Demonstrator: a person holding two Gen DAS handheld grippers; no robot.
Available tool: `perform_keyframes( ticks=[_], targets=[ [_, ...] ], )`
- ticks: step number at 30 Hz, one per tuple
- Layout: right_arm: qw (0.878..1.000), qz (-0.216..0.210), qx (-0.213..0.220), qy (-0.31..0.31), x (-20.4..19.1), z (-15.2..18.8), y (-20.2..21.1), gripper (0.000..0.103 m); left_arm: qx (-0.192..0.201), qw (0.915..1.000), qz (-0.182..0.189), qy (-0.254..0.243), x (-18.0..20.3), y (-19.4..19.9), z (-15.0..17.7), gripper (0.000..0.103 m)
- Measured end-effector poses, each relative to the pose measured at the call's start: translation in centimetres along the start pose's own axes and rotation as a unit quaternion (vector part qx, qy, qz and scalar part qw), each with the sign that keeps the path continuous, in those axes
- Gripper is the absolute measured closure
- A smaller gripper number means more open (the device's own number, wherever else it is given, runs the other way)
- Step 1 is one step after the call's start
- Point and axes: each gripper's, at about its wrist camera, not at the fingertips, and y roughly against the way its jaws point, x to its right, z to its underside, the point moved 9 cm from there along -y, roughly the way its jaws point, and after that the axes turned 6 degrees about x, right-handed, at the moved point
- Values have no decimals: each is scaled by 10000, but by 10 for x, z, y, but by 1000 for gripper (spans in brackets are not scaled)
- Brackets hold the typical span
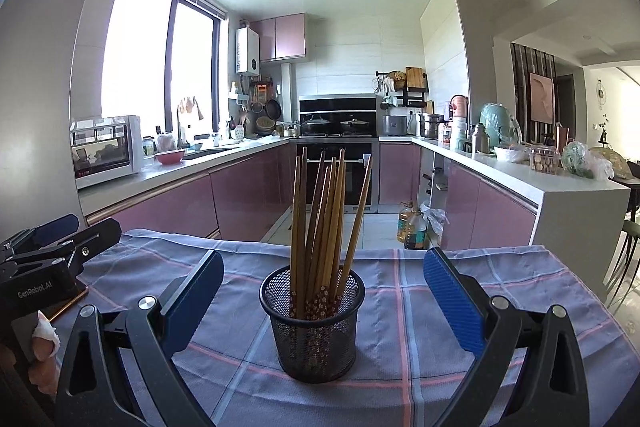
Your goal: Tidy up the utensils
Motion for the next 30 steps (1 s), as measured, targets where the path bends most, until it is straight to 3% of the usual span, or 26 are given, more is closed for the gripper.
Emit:
perform_keyframes(
  ticks=[30],
  targets=[
    [9999,-18,93,-115,1,1,11,6,174,9998,61,-104,11,13,-8,6]
  ],
)
